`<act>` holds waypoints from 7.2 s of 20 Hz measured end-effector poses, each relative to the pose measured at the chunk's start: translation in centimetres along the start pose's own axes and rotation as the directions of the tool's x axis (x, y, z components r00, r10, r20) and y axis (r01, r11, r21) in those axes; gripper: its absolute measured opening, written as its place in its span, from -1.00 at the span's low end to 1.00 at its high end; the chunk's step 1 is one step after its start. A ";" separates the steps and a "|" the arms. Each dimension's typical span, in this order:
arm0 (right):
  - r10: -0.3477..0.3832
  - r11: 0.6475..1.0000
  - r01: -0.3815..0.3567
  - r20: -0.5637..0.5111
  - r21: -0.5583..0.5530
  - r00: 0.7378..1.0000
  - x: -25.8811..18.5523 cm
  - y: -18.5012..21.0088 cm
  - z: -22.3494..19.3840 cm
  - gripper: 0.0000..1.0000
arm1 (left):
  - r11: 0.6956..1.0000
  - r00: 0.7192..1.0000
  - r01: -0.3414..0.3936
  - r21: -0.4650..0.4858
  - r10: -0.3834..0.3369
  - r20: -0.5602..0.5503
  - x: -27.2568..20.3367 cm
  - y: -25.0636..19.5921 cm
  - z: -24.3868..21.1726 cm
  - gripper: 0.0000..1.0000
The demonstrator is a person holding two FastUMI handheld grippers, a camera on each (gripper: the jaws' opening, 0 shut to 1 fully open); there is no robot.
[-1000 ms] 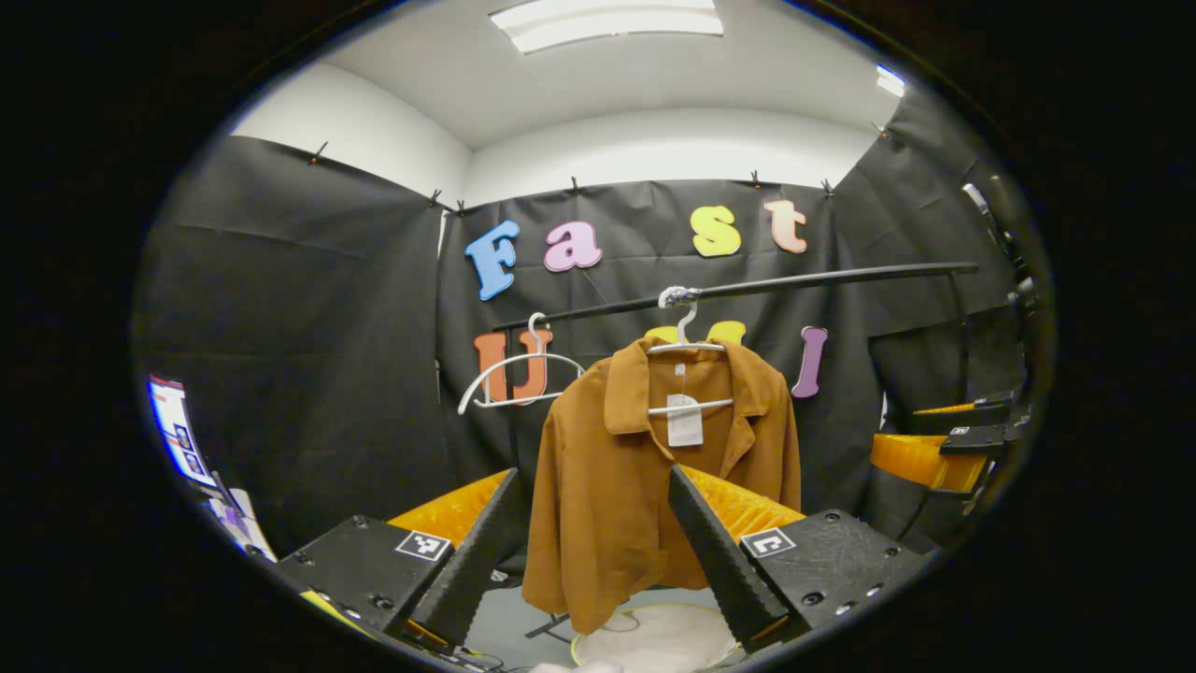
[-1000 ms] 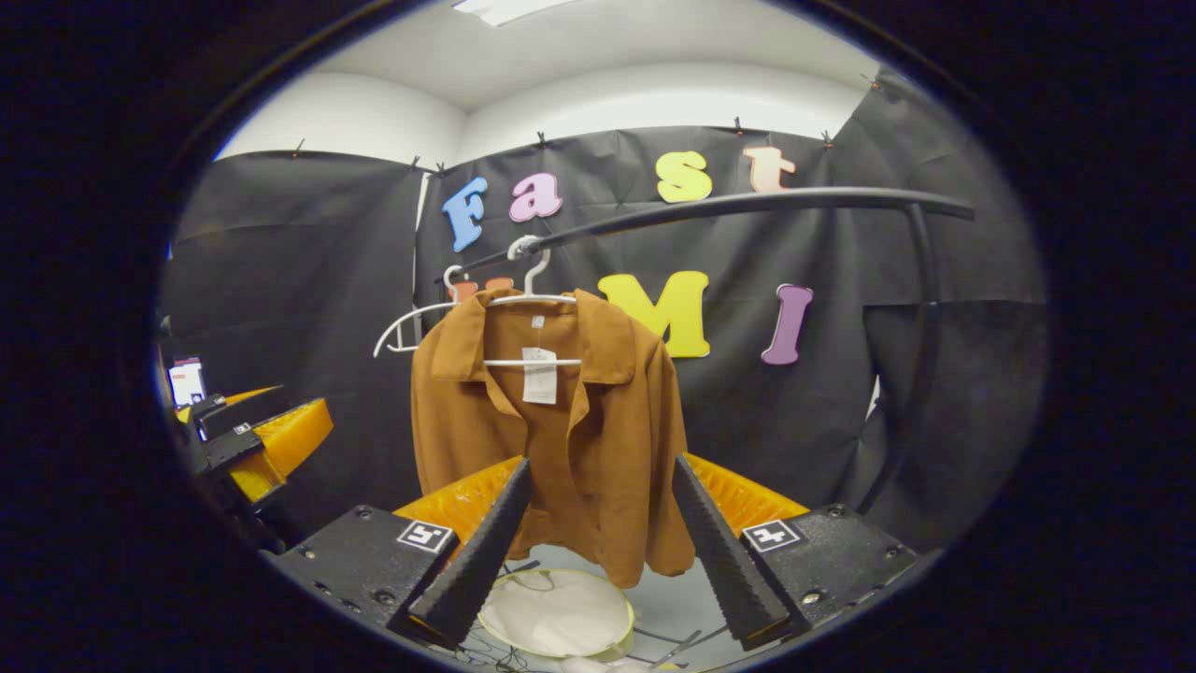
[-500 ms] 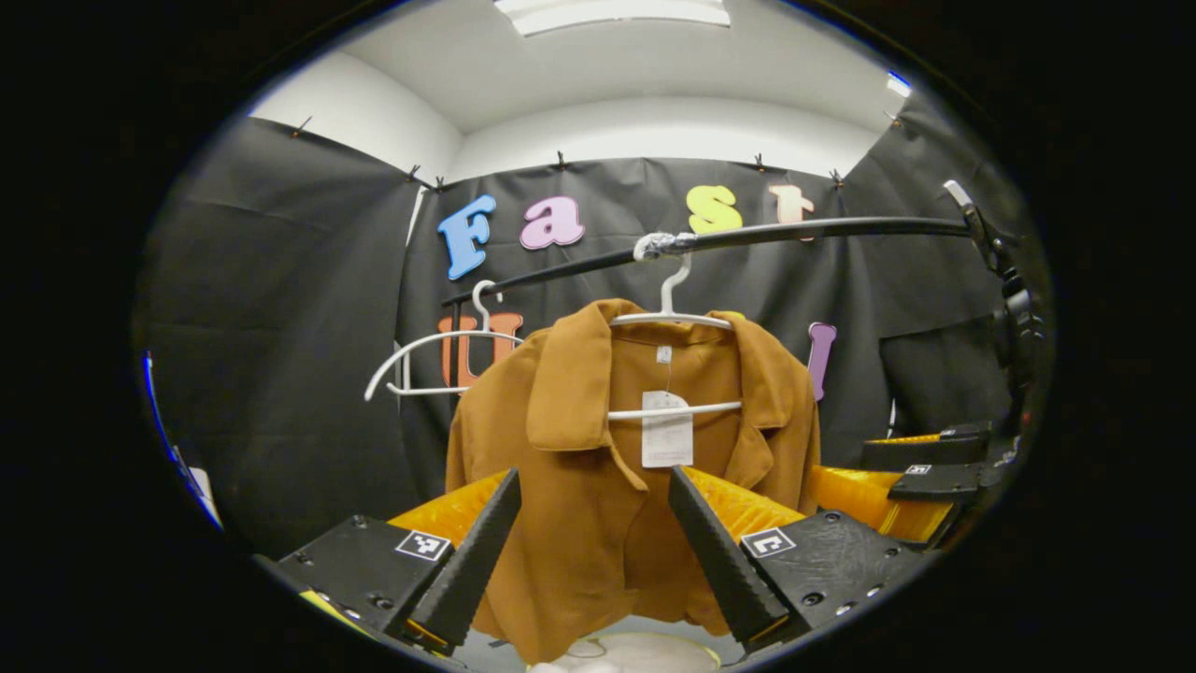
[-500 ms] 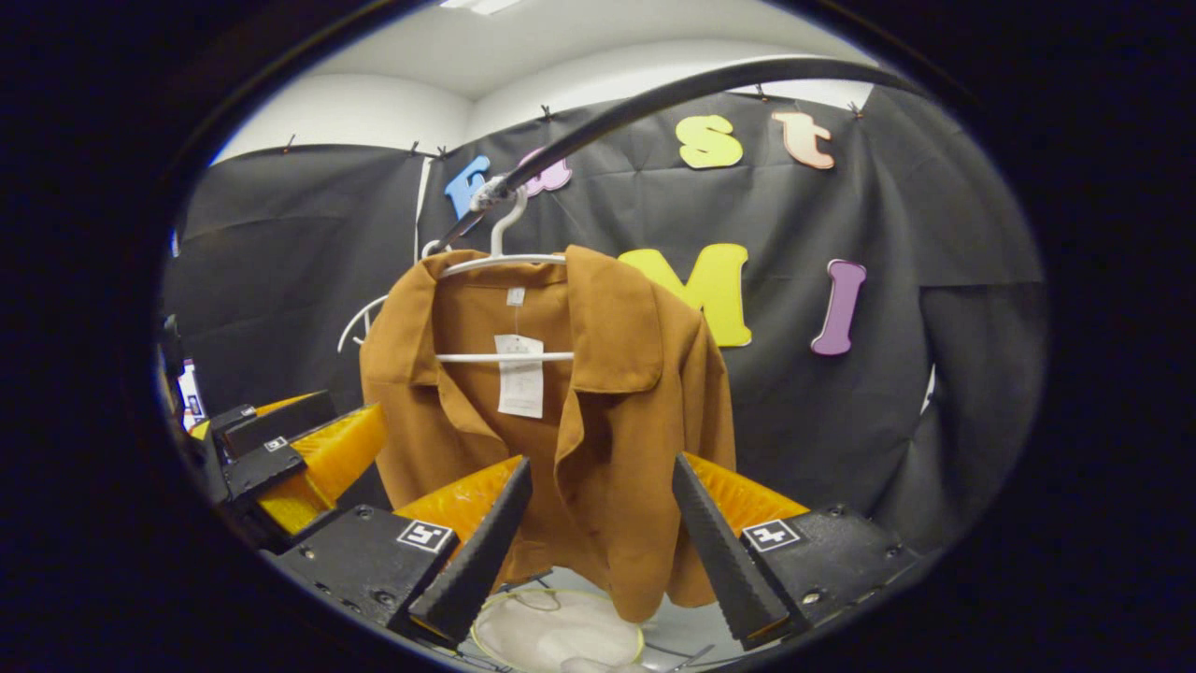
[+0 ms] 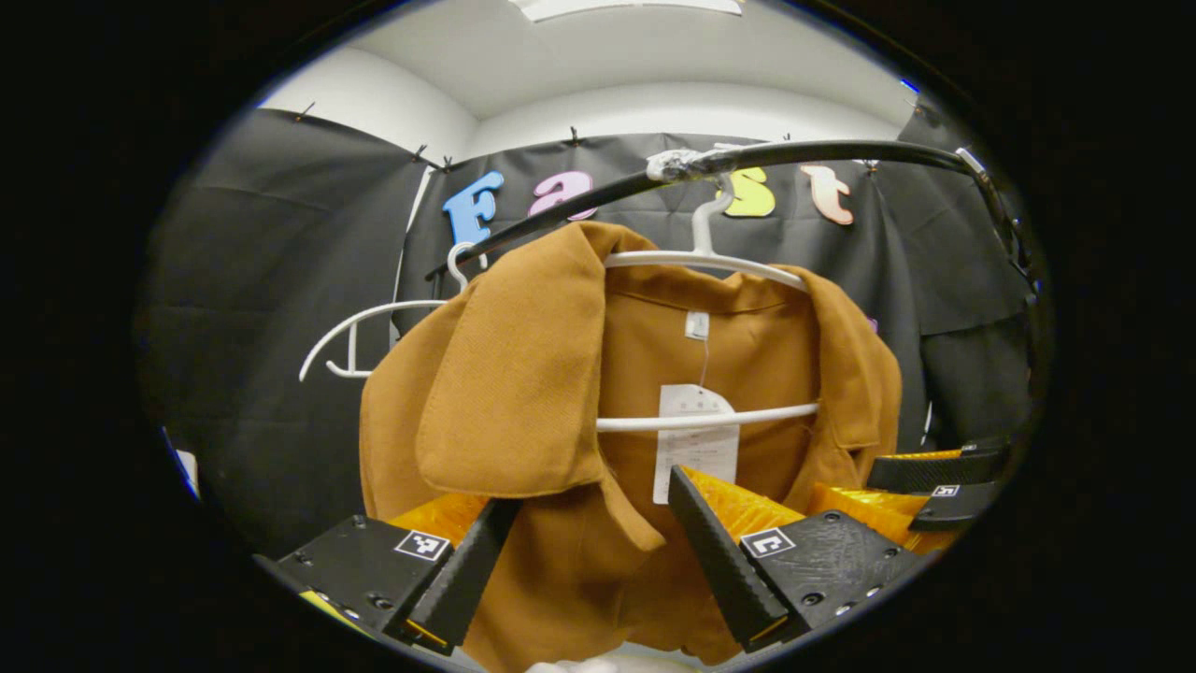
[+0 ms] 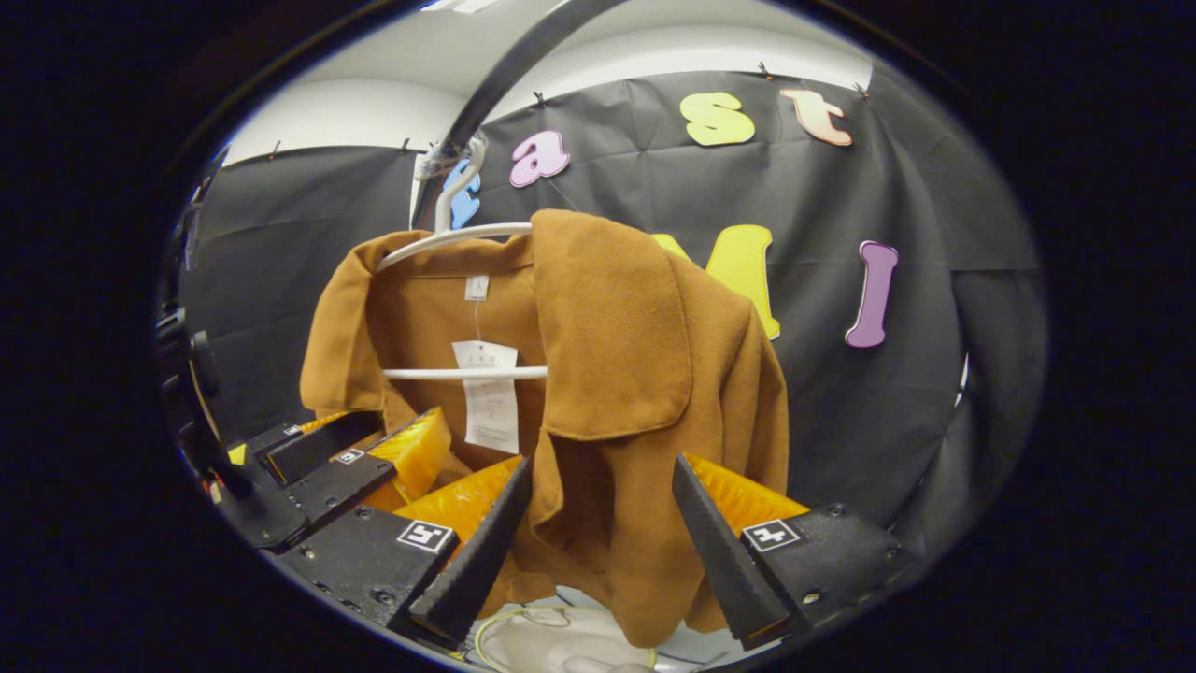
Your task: Grasp the clothes on the hanger with both hands and then place them into the laundry hamper below.
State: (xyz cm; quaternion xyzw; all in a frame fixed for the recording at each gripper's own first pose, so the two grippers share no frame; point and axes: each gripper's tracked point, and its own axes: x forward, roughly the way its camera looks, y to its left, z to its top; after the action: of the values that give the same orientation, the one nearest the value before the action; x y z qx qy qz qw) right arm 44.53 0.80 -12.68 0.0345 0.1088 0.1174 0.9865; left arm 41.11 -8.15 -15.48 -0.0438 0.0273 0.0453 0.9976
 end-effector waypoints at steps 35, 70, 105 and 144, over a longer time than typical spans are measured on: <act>0.468 0.823 -0.459 0.060 0.333 0.882 0.3 -1.3 1.5 -0.92 | 0.997 0.995 -0.015 0.074 0.022 -0.093 -2.2 7.7 -0.9 -0.92; 0.406 0.627 -0.592 0.437 0.505 0.803 -1.4 -8.4 12.3 -0.93 | 0.994 0.995 -0.092 0.058 0.090 0.044 -2.1 13.8 8.3 -1.00; 0.215 0.803 -0.230 0.092 0.549 0.972 3.9 -11.1 0.0 -0.92 | 0.991 0.968 -0.117 0.061 0.127 -0.215 -1.1 16.4 -4.3 -1.00; 0.542 0.810 -0.391 -0.302 0.437 0.784 -5.4 7.6 -16.3 -0.92 | 0.967 0.896 0.171 -0.189 -0.233 -0.379 -11.7 -1.6 -13.8 -0.92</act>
State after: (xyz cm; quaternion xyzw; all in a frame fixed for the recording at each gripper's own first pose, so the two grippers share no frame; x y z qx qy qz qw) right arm 34.12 7.62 -26.72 0.2107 0.3213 0.3449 0.8564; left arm 28.96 -11.97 -28.41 -0.1300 0.2213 -0.0666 0.9642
